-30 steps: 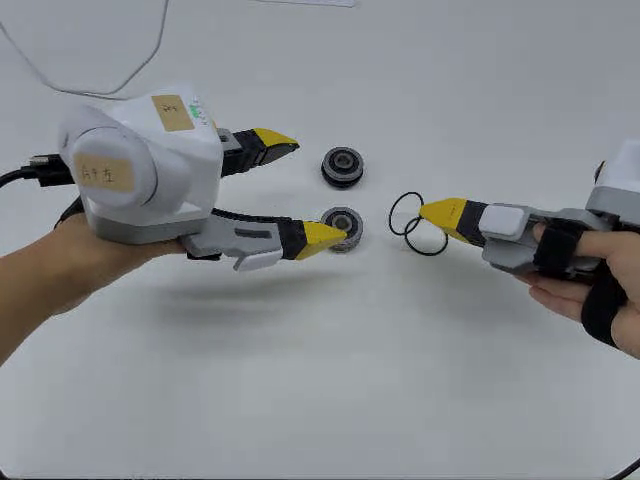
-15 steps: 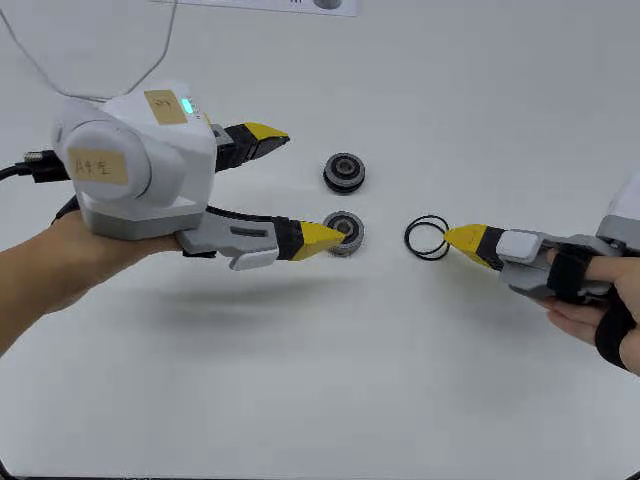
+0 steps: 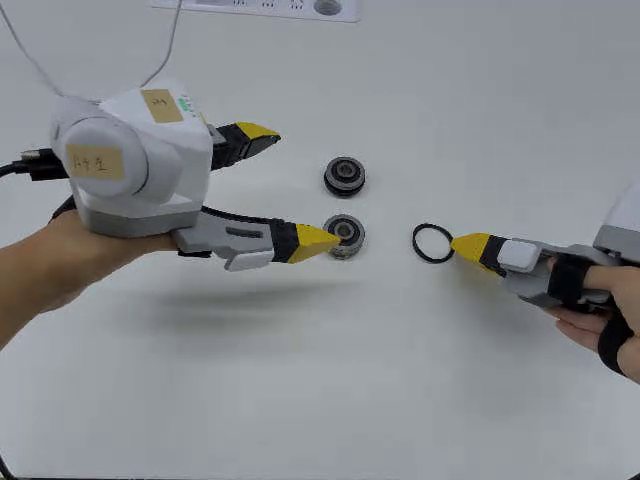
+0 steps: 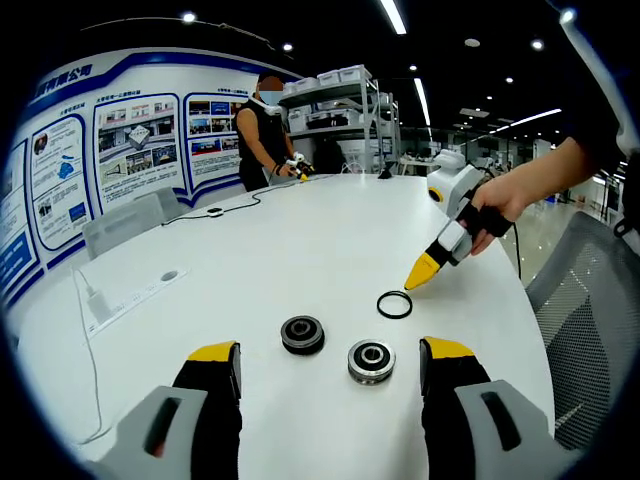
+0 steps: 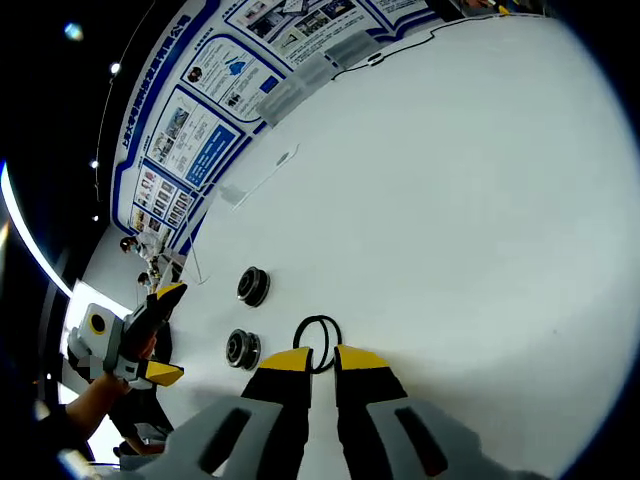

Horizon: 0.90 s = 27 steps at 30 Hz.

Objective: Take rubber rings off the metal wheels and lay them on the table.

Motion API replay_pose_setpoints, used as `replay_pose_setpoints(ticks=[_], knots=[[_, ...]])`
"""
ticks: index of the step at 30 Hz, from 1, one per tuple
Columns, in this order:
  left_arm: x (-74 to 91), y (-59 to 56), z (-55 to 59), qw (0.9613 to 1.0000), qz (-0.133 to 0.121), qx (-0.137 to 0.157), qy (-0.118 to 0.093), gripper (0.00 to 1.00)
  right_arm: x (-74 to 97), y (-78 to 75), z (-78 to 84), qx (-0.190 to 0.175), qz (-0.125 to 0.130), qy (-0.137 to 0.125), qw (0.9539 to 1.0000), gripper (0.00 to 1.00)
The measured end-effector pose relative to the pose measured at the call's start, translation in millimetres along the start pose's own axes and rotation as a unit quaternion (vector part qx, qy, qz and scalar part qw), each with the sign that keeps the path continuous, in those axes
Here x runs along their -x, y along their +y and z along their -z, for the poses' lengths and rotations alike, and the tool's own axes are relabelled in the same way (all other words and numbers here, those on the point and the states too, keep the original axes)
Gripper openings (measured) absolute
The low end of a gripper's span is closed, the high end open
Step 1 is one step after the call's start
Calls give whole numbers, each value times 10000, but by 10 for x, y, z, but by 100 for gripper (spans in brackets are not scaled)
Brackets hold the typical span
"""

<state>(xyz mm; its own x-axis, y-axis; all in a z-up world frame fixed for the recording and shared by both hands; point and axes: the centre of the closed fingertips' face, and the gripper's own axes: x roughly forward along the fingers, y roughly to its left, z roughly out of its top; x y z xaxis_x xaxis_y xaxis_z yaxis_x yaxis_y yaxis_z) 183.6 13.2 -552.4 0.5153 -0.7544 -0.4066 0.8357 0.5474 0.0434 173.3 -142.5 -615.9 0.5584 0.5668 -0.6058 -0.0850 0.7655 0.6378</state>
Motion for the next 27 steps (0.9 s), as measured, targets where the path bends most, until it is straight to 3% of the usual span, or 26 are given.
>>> replay_pose_setpoints(ticks=[9, 17, 23, 27], knots=[[-5, 63, 15, 10000, -44, 22, 80, 78, 115, 127, -49, 23, 11, -270, 9996, 11], [-203, 203, -7, 9998, -138, 26, 108, 73, 149, 266, -192, 149, -129, -534, 9984, 11], [-401, 286, -9, 9998, -111, -39, 162, 60, 113, 308, -232, 139, -268, -598, 9978, 11], [-540, 306, 27, 9997, -19, -60, 231, 50, 59, 389, -222, 151, -532, -571, 9968, 13]])
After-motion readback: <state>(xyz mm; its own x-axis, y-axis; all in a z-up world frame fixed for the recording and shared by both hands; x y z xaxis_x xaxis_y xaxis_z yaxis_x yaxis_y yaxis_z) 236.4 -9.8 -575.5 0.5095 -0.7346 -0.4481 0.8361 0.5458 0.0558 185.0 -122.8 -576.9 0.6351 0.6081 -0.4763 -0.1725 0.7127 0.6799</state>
